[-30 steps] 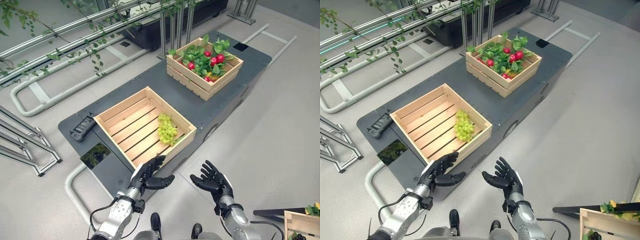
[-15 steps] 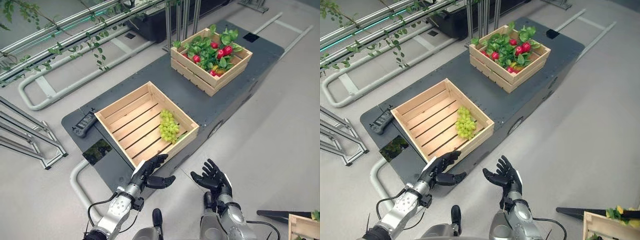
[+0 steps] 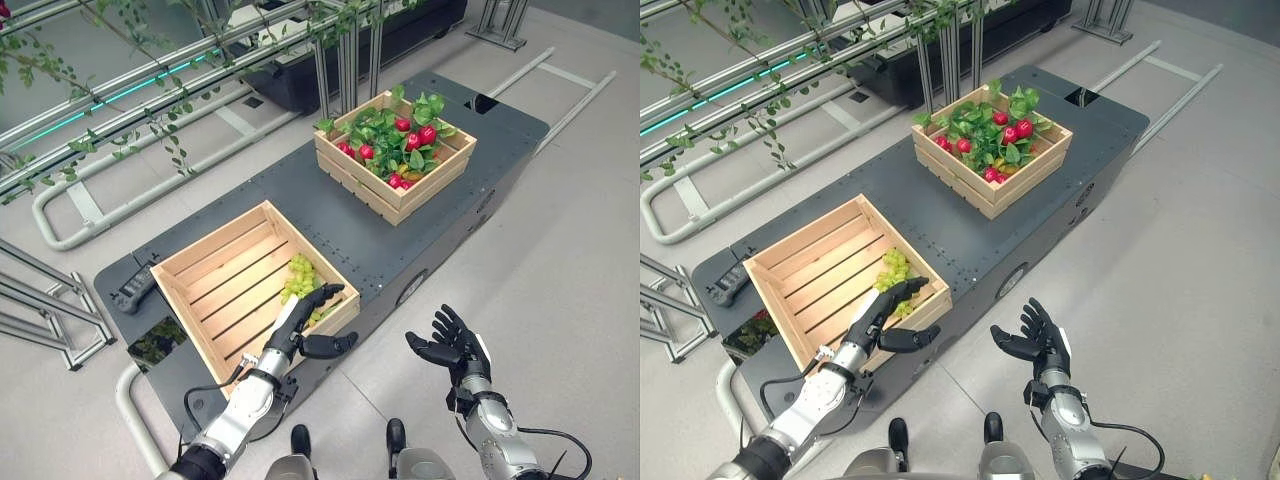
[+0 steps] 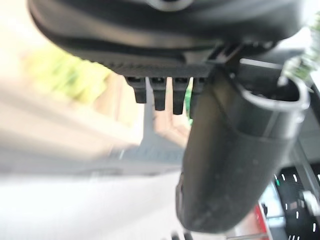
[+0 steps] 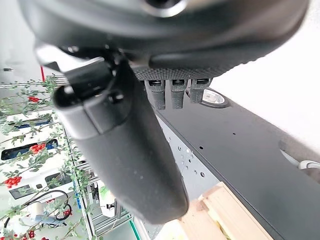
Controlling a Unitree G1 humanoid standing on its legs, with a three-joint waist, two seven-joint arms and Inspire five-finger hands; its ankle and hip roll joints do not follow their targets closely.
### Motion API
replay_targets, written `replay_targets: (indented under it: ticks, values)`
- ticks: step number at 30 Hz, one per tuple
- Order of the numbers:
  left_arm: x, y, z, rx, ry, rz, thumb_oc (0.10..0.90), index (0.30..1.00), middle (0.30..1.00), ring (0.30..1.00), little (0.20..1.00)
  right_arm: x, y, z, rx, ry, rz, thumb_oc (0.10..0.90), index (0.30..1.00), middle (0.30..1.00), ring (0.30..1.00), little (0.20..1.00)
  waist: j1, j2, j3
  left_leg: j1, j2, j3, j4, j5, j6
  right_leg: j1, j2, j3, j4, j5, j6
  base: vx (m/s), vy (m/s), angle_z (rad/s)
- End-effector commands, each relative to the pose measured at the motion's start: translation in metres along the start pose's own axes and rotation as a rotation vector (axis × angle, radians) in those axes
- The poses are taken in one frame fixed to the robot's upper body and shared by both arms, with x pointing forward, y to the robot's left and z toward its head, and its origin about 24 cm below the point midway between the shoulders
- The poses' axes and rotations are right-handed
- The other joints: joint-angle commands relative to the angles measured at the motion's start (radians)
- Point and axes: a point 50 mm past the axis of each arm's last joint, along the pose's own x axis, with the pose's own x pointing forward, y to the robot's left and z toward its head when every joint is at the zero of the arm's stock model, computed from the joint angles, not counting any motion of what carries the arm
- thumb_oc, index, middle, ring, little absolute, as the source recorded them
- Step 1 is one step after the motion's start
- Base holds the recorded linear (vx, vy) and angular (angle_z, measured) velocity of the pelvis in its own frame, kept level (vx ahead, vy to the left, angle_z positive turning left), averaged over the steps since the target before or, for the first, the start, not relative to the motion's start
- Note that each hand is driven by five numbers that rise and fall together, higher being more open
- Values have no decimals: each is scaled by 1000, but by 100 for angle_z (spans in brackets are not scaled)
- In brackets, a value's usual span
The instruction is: Pick up the fruits from the basket on one side to the basket on the other side
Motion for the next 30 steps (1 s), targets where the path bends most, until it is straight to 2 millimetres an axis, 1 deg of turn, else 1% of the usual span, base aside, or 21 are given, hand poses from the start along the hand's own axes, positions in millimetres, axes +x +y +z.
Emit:
replay_targets:
  ticks: [1, 2, 6, 8, 9, 10, 11, 12, 13, 14, 16, 18, 19, 24, 26, 28, 30]
  values:
    - [18, 63, 38, 239, -235, 274, 800, 900, 900, 900, 900, 3, 21, 21, 9, -133, 95, 800, 900, 900, 900, 900, 7, -37, -43, 26, -22, 0, 28, -33, -8, -15, -73, -14, 82, 2, 1, 115, 83, 12]
    - [20, 74, 42, 332, -249, 310, 800, 900, 900, 900, 900, 1, 18, 18, 0, -119, 96, 800, 900, 900, 900, 900, 2, -34, -46, 30, -22, 1, 28, -36, -9, -13, -74, -13, 83, -2, 2, 106, 82, 3]
    - [24, 112, 53, 588, -251, 423, 800, 900, 900, 900, 900, -4, 7, 10, -35, -73, 103, 800, 900, 900, 900, 900, -17, -19, -52, 40, -28, 3, 26, -45, -12, -10, -79, -9, 88, -13, 8, 99, 105, 6]
    - [26, 118, 55, 654, -247, 432, 800, 900, 900, 900, 900, -5, 5, 9, -41, -63, 102, 800, 900, 900, 900, 900, -19, -15, -51, 39, -32, -2, 24, -47, -12, -11, -80, -5, 87, -13, 10, 65, 75, 5]
    - [29, 126, 55, 737, -223, 435, 800, 900, 900, 900, 900, -3, 3, 8, -49, -54, 104, 800, 900, 900, 900, 900, -21, -10, -47, 37, -35, -2, 17, -46, -12, -15, -82, -6, 85, -12, 12, 44, 71, 2]
    - [29, 127, 56, 747, -221, 437, 800, 900, 900, 900, 900, -2, 3, 9, -50, -54, 104, 800, 900, 900, 900, 900, -21, -9, -46, 37, -35, -2, 15, -45, -12, -16, -82, -6, 85, -12, 12, 29, 75, 1]
    - [31, 132, 56, 781, -210, 442, 800, 900, 900, 900, 900, -1, 2, 10, -56, -53, 105, 800, 900, 900, 900, 900, -23, -5, -42, 37, -38, -1, 8, -43, -12, -20, -82, -4, 83, -11, 13, 7, 72, 0]
    - [33, 140, 58, 839, -192, 453, 800, 900, 900, 900, 900, 0, 1, 11, -65, -54, 109, 800, 900, 900, 900, 900, -27, -1, -34, 32, -42, -2, 3, -43, -11, -28, -82, 1, 83, -12, 14, 0, 72, -1]
    - [34, 142, 58, 850, -187, 455, 800, 900, 900, 900, 900, 0, 1, 12, -67, -55, 110, 800, 900, 900, 900, 900, -27, -1, -32, 31, -43, -2, 2, -43, -10, -30, -82, 2, 83, -12, 15, -36, 76, -2]
    - [35, 148, 59, 896, -177, 471, 800, 900, 900, 900, 900, 2, 0, 15, -76, -62, 114, 800, 900, 900, 900, 900, -32, 2, -22, 24, -45, -1, 1, -42, -11, -40, -83, 5, 83, -10, 16, -57, 61, -4]
    - [39, 160, 58, 1016, -147, 488, 800, 900, 900, 900, 900, 6, -3, 21, -94, -68, 120, 800, 900, 900, 900, 900, -43, 7, -1, 9, -48, 3, 1, -40, -12, -59, -83, 13, 84, -8, 17, -61, 86, -4]
    - [41, 163, 59, 1064, -135, 489, 800, 900, 900, 900, 900, 7, -4, 24, -101, -73, 124, 800, 900, 900, 900, 900, -47, 8, 9, 1, -50, 4, 4, -40, -11, -68, -82, 17, 86, -8, 17, -45, 62, -1]
    - [43, 166, 59, 1115, -120, 477, 800, 900, 900, 900, 900, 9, -5, 27, -108, -77, 129, 800, 900, 900, 900, 900, -52, 10, 21, -8, -51, 6, 6, -40, -12, -79, -81, 21, 87, -8, 16, -71, 70, -4]
    - [59, 167, 62, 1345, -95, 395, 800, 900, 900, 900, 900, 21, -2, 43, -142, -107, 162, 800, 900, 900, 900, 900, -68, 18, 80, -61, -55, 11, 35, -37, -15, -134, -77, 32, 116, -12, 9, -100, 71, -7]
    - [67, 168, 67, 1447, -123, 376, 800, 900, 900, 900, 900, 28, 0, 53, -159, -129, 176, 800, 900, 900, 900, 900, -78, 21, 115, -96, -55, 17, 64, -37, -19, -168, -74, 36, 146, -23, 2, -92, 81, -8]
    - [71, 169, 70, 1497, -137, 380, 800, 900, 900, 900, 900, 31, 0, 58, -166, -140, 178, 800, 900, 900, 900, 900, -82, 21, 139, -119, -57, 17, 83, -36, -22, -188, -70, 41, 162, -28, -2, -82, 49, -12]
    - [75, 174, 77, 1544, -155, 403, 800, 900, 900, 900, 900, 34, 2, 64, -170, -157, 182, 800, 900, 900, 900, 900, -87, 16, 167, -149, -58, 19, 105, -35, -23, -216, -66, 45, 179, -29, -7, -116, 20, -5]
